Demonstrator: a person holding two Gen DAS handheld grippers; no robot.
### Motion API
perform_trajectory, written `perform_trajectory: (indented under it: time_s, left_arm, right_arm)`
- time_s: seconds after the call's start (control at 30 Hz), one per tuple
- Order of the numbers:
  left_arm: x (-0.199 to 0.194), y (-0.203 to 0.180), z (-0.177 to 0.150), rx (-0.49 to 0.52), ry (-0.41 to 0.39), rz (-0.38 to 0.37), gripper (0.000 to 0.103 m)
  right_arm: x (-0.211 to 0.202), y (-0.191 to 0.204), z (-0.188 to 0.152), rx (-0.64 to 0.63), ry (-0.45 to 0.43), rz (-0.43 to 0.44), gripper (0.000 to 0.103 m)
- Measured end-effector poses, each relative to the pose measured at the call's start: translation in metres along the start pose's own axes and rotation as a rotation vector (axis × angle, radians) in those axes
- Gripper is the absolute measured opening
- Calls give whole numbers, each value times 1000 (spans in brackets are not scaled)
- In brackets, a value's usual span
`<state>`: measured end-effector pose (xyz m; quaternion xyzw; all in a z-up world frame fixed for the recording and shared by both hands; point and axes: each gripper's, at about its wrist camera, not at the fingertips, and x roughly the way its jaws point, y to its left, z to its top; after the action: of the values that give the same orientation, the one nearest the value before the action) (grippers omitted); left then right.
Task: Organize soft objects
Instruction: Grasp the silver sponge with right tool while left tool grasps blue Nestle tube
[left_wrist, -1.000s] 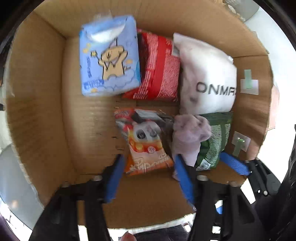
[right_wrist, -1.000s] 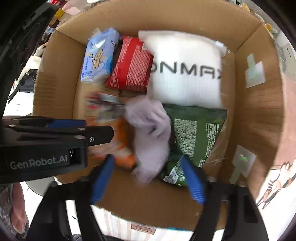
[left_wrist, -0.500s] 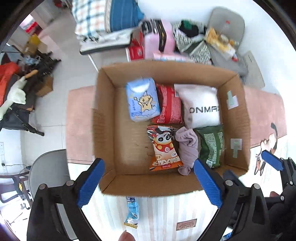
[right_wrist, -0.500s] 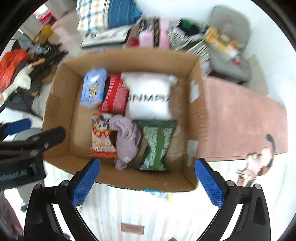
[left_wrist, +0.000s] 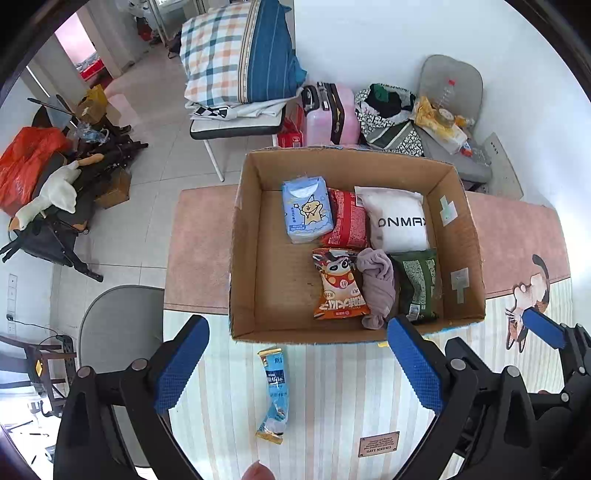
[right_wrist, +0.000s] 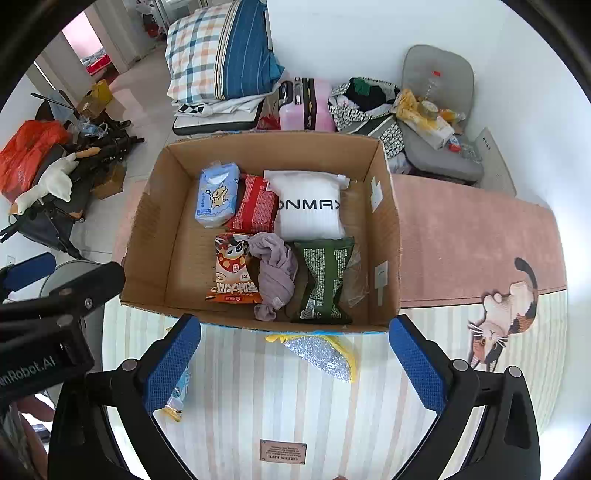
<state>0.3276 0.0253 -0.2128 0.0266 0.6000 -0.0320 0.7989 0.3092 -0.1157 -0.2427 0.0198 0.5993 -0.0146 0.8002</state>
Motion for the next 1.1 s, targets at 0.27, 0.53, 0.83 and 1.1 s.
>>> perform_trajectory:
  time_s: [0.27, 0.53, 0.83, 1.1]
  left_arm:
    - [-27, 4, -21, -29, -90, 42, 99]
    - [-21, 19, -52, -97, -188, 12, 99]
    - [104, 38, -109, -107, 123, 94, 99]
    - [173, 40, -143, -87, 295, 83, 83]
  right_arm:
    - [-28, 5, -16, -10, -81, 9, 103]
    - [-23, -7, -35, -97, -98, 58, 103]
    - [97, -38, -70, -206, 145, -19, 99]
    - [189, -26, -81, -277, 269, -104, 74]
